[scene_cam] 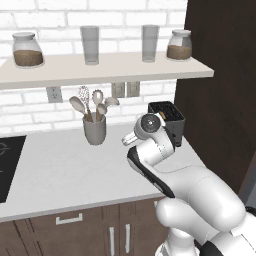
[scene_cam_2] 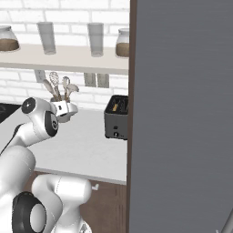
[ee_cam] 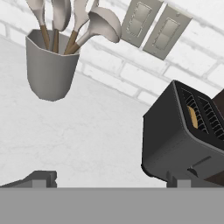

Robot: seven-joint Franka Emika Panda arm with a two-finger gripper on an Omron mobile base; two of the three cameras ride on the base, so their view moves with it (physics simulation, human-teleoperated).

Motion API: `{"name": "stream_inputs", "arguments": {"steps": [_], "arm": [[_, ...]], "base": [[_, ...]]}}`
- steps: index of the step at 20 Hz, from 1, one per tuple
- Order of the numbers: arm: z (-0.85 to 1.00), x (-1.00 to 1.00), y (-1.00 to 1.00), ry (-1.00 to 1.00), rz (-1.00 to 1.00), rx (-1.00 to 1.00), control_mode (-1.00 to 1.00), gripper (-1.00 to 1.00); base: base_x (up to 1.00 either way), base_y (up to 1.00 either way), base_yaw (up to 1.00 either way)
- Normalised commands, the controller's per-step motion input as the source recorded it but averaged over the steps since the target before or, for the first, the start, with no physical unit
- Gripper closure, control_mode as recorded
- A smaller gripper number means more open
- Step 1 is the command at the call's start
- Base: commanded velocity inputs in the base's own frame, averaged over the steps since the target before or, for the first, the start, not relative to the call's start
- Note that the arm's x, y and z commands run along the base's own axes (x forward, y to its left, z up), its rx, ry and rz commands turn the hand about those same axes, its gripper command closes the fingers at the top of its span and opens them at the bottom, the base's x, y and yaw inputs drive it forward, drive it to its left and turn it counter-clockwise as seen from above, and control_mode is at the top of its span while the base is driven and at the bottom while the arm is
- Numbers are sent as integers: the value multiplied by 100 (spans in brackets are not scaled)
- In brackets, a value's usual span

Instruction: Start the toaster. Once the lever pops up, take the bread to the plate on the dining counter.

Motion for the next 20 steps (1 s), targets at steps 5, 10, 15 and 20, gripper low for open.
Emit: {"name": "stream_inputs", "arguments": {"steps": [5,10,15,20], "arm": [[0,0,0,0,0,0,-100,-100],[0,0,0,0,0,0,-100,-100],[0,0,0,0,0,0,-100,-100],[0,0,0,0,0,0,-100,-100]], "base": [[0,0,0],[0,0,0],[0,0,0],[0,0,0]]}}
